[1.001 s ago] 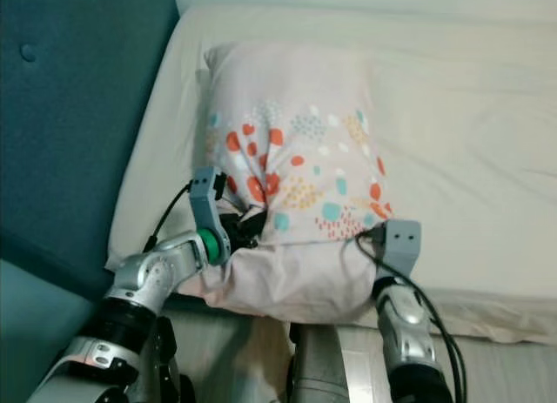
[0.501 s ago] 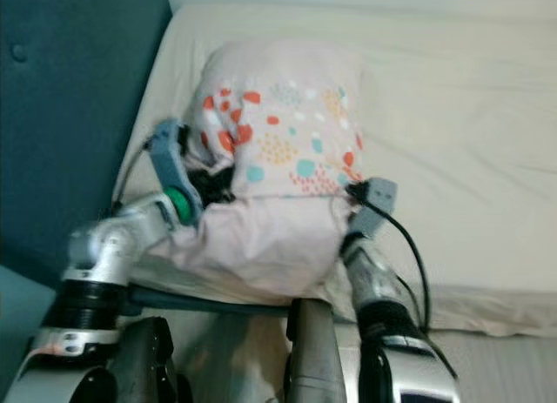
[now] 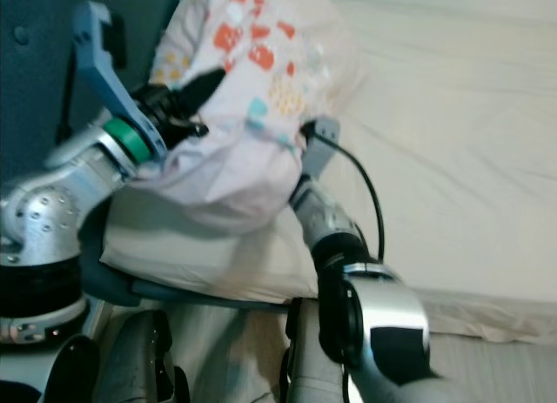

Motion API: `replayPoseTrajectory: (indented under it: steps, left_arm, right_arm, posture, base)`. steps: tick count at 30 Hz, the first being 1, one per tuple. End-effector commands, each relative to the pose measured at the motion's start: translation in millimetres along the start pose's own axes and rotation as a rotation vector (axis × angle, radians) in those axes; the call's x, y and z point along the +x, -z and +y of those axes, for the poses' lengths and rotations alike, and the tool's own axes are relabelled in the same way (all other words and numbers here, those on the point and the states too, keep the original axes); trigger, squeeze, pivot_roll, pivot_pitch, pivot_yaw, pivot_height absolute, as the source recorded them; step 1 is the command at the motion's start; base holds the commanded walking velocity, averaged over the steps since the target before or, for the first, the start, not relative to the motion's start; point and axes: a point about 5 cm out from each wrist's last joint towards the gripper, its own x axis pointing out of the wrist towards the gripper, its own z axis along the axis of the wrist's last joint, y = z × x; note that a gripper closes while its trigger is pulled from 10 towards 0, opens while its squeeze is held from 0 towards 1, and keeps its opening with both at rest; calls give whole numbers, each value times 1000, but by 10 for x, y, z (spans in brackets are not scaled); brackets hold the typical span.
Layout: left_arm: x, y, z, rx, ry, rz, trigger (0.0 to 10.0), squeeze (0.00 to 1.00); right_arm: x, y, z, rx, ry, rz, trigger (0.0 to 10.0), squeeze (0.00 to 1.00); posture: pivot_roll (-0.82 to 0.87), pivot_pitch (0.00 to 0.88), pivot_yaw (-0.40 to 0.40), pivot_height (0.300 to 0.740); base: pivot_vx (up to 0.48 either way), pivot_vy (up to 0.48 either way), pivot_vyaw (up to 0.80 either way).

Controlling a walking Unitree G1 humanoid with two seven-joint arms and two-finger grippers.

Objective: Clean up the room

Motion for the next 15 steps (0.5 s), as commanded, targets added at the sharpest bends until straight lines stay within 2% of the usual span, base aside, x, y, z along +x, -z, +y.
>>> replayPoseTrajectory:
  steps: [1,3,5,7,11,12,13,14,15]
  left_arm:
    - [8,162,-46,-23,41,79,0,0]
    - [-64,226,118,-12,-59,111,0,0]
    - [-141,307,285,-18,-163,143,0,0]
    - [-234,383,434,-8,-262,168,0,0]
    - [-307,503,552,35,-348,215,0,0]
    - [-280,673,679,214,-446,279,0,0]
    - [-280,673,679,214,-446,279,0,0]
    - [-230,789,806,380,-554,319,0,0]
    - [-212,816,857,433,-603,325,0,0]
  right_arm:
    - [106,-281,270,-70,-104,-94,10000,0]
    - [134,-425,328,-135,-116,-106,10000,0]
    - [141,-480,337,-200,-118,-96,10000,0]
    - [135,-466,306,-253,-103,-71,10000,0]
    - [115,-322,247,-267,-89,-17,10000,0]
    - [74,28,220,-275,-96,87,10000,0]
    - [74,28,220,-275,-96,87,10000,0]
    - [17,356,233,-282,-113,177,10000,0]
    - [-7,471,246,-287,-123,208,10000,0]
  posture:
    - [92,210,35,584]
    - [91,212,29,584]
    - [87,216,20,584]
    - [83,217,12,584]
    - [86,216,5,584]
    - [95,215,-2,584]
    - [95,215,-2,584]
    - [93,210,-3,584]
    - [93,210,-3,584]
  base:
    - [0,0,0]
    - [0,0,0]
    - [0,0,0]
    - [0,0,0]
    - [0,0,0]
    - [0,0,0]
    - [0,0,0]
    - [0,0,0]
    - [0,0,0]
